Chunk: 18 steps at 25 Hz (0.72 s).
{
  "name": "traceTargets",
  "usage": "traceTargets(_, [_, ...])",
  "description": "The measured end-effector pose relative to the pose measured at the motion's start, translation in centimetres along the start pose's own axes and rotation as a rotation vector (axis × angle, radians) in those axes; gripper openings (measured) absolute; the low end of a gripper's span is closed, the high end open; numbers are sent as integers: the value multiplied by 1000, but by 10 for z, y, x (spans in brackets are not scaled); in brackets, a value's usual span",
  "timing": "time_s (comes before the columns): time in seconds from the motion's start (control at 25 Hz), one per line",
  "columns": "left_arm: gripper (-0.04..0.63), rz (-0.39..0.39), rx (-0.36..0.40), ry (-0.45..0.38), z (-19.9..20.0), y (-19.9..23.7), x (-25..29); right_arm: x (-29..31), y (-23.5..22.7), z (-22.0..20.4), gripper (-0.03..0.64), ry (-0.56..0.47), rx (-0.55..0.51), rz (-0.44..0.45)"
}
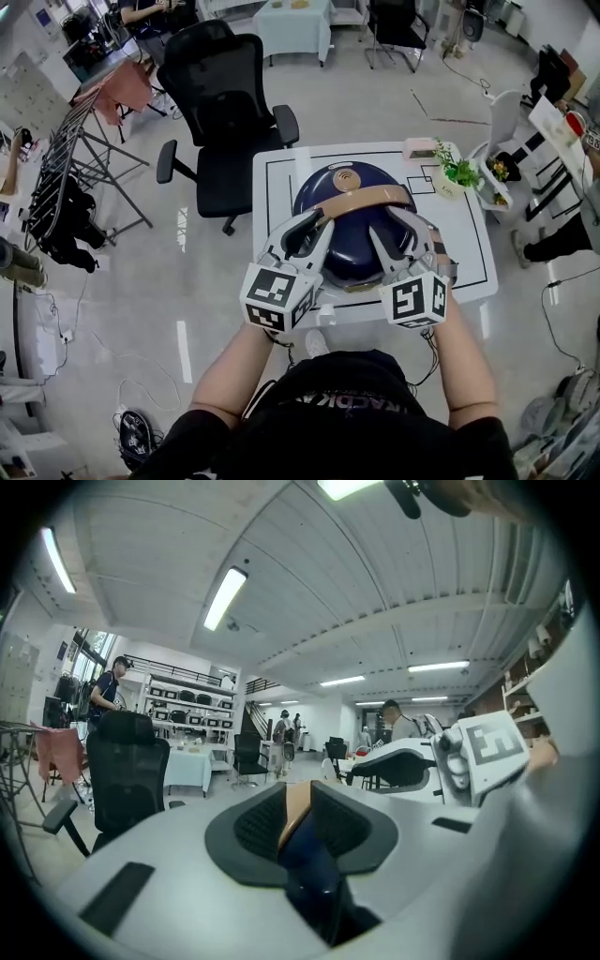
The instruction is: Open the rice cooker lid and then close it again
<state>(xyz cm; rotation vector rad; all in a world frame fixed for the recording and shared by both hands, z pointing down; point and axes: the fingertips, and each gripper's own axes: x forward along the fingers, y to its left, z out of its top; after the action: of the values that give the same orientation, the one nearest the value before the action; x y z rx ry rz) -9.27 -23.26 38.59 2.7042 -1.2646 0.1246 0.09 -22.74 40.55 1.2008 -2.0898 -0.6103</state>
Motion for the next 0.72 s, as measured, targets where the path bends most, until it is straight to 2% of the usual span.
traceTargets(0.16, [84, 15, 20, -20, 10, -25, -2, -30, -24, 7, 117, -182, 360, 33])
traceTargets(0.28, [84, 29, 20, -25, 9, -52, 0, -58, -45, 6, 2, -325, 662, 90])
traceTargets(0.36, [84, 45, 12, -32, 10, -70, 0, -73, -53, 1, 2, -374, 784, 132])
traceTargets(0.48, [81, 81, 4, -46, 10, -95, -6, -93, -57, -6, 2, -401, 819, 182])
traceTargets(0.72, [37, 155, -7, -50, -2, -147, -27, -134, -40, -16, 2, -411, 719, 286])
